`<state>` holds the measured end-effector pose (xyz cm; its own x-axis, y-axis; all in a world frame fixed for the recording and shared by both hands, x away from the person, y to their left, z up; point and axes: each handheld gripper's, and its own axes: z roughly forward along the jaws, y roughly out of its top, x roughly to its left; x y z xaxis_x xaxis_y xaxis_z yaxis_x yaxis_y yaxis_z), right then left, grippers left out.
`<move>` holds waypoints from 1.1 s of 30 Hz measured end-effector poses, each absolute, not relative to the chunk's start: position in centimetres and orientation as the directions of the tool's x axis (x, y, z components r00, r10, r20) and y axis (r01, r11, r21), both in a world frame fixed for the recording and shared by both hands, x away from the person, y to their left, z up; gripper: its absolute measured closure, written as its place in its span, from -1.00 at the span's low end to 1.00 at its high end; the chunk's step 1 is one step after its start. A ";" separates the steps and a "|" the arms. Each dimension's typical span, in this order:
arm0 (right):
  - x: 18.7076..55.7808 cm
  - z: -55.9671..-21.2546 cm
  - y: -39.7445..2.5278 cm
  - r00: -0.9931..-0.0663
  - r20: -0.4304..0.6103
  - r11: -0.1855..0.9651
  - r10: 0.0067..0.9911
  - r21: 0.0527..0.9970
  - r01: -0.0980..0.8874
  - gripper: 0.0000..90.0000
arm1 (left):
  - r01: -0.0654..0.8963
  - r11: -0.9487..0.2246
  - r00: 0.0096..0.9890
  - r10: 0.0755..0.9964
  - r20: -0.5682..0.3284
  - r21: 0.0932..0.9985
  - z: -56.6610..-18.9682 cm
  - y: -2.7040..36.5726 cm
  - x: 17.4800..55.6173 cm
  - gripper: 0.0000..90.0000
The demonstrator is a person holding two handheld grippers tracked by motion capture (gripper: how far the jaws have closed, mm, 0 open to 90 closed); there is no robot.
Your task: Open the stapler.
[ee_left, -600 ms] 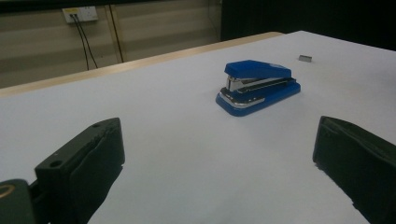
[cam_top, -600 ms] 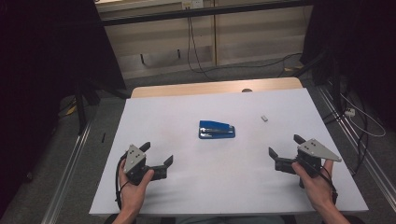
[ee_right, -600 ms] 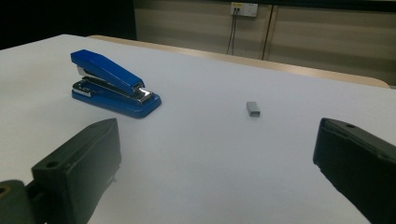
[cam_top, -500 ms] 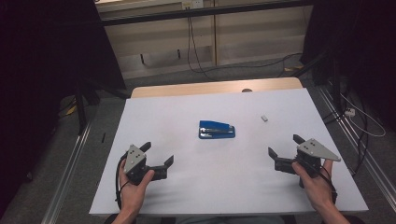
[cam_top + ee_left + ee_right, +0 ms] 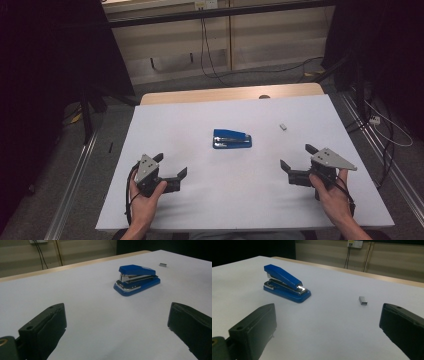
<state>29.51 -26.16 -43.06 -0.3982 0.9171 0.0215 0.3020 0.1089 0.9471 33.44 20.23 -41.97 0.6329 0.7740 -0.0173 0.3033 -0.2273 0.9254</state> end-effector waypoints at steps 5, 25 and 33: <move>29.7 -43.1 -26.1 -0.420 0.058 0.091 0.906 0.941 0.325 -0.98 | 0.315 -0.248 0.640 0.768 -0.012 0.916 -42.1 20.1 33.6 -0.94; 31.9 -42.5 -22.5 -0.541 0.100 0.106 0.835 0.935 0.337 -0.97 | 0.306 -0.249 0.680 0.733 -0.028 0.919 -42.2 17.9 35.2 -0.87; 32.9 -42.4 -20.4 -0.563 0.097 0.141 0.821 0.921 0.364 -0.95 | 0.342 -0.281 0.694 0.719 -0.039 0.897 -42.6 16.6 36.2 -0.91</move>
